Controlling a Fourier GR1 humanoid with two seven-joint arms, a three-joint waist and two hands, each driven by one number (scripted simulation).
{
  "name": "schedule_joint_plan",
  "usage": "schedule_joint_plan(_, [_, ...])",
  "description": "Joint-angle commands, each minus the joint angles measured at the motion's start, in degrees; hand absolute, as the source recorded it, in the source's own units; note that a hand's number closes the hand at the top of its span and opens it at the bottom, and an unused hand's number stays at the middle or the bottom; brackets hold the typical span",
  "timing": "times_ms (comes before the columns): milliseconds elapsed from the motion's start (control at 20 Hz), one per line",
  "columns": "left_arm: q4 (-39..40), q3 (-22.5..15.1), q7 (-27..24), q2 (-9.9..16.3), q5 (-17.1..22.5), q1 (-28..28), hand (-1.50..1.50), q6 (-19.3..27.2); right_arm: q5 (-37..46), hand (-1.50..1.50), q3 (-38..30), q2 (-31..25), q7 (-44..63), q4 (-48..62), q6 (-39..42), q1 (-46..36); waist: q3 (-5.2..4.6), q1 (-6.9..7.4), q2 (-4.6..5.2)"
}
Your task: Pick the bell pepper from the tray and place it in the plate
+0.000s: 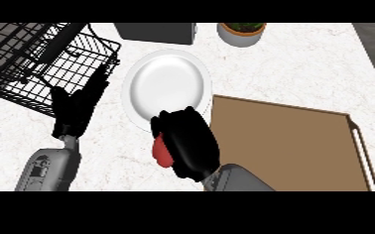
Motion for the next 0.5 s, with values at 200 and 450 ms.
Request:
schedule_joint_plan(200, [2.17,1.88,0.26,1.12,0.25,-2.33,0.00,0.31,4.17,1.50,10.07,0.87,25.64,0.89,-18.09,-11.04,-0.04,-1.69,0.40])
schedule_joint_plan(450, [3.02,1.24,-2.77,0.45,-0.77,-0.34,0.00,0.44,-3.08,1.50,10.14,0.88,34.93,7.28,-26.20,-20.72,-0.04,-1.96,0.69])
